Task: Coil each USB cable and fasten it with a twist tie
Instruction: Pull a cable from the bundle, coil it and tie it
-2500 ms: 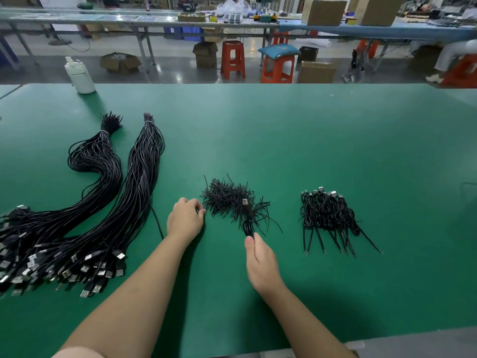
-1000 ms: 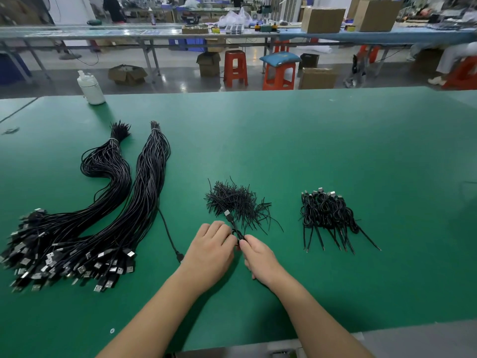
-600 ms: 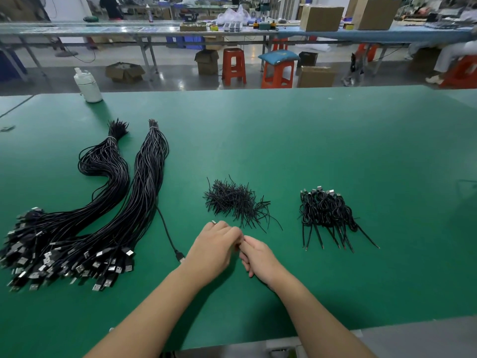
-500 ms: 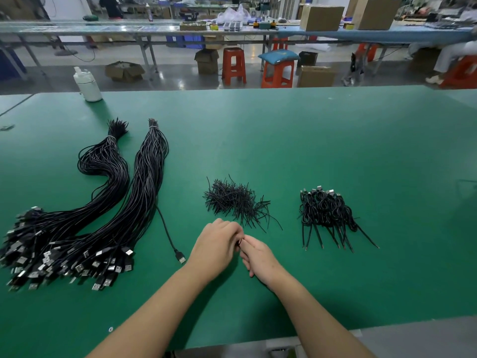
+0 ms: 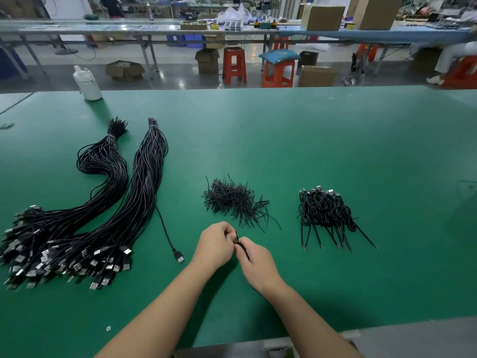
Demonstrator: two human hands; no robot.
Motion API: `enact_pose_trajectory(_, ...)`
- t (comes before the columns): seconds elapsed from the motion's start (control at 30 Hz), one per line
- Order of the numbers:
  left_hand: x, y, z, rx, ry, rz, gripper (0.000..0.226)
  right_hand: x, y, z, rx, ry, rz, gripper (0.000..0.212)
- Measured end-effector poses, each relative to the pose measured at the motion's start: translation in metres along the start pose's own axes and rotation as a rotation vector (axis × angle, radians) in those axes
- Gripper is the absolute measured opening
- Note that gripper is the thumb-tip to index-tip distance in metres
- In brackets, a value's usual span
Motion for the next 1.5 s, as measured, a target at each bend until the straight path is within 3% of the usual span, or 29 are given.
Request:
enact_pose_trajectory(0.27, 0.015, 0.007, 0.0, 0.056, -0.06, -0.156, 0.012, -0.006, -0.001, -0.002, -0.048, 0.074, 0.058, 0.024)
enact_pose_trajectory(0.57, 0.016, 0.01, 0.002, 0.091, -0.103, -0.246, 0.043, -0.008, -0.003, -0.007, -0.108, 0.108, 0.051, 0.026)
enact_pose_trajectory(0.7, 0.012, 0.012, 0.011, 0.172, -0.188, -0.328, 0.02, -0.01, -0.001, -0.011, -0.126, 0.135, 0.064, 0.027)
enact_pose_trajectory(1.0, -0.002, 0.014, 0.034, 0.534, -0.326, -0.099, 0.006, -0.008, -0.001, -0.009, -0.141, 0.129, 0.078, 0.019)
enact_pose_trajectory(1.1, -0.009, 0.011, 0.036, 0.624, -0.378, -0.018, 0.013, -0.006, -0.003, -0.006, -0.126, 0.084, 0.061, 0.017)
enact_pose_trajectory(1.2, -0.014, 0.006, 0.039, 0.611, -0.461, 0.038, 0.013, -0.003, -0.002, 0.002, -0.019, -0.084, -0.026, 0.031)
enact_pose_trajectory(1.27, -0.017, 0.004, 0.042, 0.56, -0.534, 0.074, 0.01, -0.001, -0.004, 0.004, 0.206, -0.222, -0.13, 0.042)
enact_pose_trajectory(1.37, -0.02, 0.008, 0.044, 0.408, -0.611, 0.106, 0.01, 0.001, -0.005, 0.003, 0.571, -0.379, -0.205, 0.036)
enact_pose_trajectory(1.5, -0.026, 0.016, 0.044, 0.205, -0.66, 0.146, 0.012, 0.003, 0.004, 0.003, 0.798, -0.416, -0.182, 0.029)
Point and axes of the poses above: each hand's wrist, its own x-axis towards the middle knuckle, its own y-axis out of the back of the hand, z = x × y, the point moved 9 cm from there along x, towards the middle knuckle, and after that the axes turned 7 degrees about z, right-handed, at the moved point
